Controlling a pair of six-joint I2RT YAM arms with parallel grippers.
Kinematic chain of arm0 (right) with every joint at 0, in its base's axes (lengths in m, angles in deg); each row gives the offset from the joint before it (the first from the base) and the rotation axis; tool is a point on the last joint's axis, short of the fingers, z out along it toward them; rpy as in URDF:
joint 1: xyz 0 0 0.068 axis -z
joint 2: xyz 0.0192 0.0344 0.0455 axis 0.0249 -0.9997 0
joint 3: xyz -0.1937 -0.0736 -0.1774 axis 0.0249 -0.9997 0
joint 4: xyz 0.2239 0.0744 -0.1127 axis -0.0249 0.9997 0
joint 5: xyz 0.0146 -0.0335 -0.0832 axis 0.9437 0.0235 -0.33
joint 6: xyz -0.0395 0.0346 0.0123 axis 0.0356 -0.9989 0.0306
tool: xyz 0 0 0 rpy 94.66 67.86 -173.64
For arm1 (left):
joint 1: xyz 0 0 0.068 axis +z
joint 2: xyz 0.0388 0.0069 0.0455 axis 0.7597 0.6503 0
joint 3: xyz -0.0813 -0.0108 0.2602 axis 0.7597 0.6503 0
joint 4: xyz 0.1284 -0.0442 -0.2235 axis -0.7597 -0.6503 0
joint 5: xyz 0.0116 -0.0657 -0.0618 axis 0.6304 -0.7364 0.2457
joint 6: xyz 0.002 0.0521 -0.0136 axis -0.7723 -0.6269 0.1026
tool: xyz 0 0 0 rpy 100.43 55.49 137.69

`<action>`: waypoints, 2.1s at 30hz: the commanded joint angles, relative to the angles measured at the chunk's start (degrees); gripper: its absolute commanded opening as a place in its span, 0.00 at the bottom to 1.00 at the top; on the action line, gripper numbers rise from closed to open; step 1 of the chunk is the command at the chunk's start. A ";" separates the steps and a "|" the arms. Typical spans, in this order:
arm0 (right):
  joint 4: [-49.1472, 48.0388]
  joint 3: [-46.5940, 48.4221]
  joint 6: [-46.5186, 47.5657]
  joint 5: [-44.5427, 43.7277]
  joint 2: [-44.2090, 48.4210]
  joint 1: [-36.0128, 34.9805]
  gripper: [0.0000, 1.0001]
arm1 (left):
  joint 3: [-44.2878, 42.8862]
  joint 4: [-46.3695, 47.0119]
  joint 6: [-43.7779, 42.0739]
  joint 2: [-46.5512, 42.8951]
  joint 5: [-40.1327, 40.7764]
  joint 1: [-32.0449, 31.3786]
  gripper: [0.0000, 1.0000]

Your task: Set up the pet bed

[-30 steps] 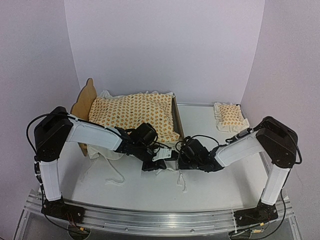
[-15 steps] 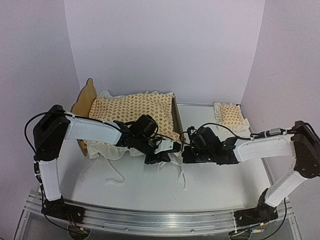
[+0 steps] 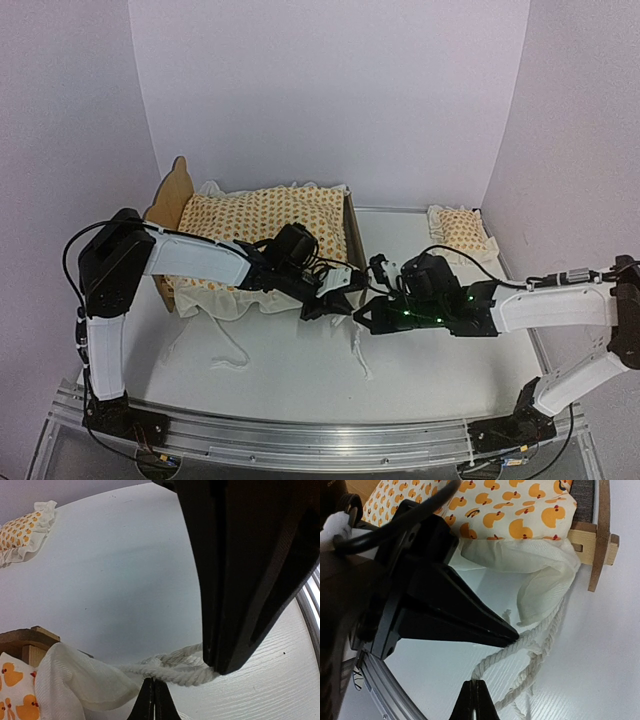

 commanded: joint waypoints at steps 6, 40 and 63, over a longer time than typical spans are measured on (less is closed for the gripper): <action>-6.82 -0.98 -1.94 5.80 -7.12 -0.22 0.00 | 1.83 14.92 7.22 5.10 -10.17 -0.41 0.00; 17.73 10.25 -2.34 -10.49 -12.31 8.81 0.31 | -1.70 9.74 0.76 9.57 -6.23 0.68 0.00; 10.36 8.03 -7.42 -18.31 -26.22 2.80 0.09 | -2.04 3.88 -0.78 6.55 -8.69 3.15 0.00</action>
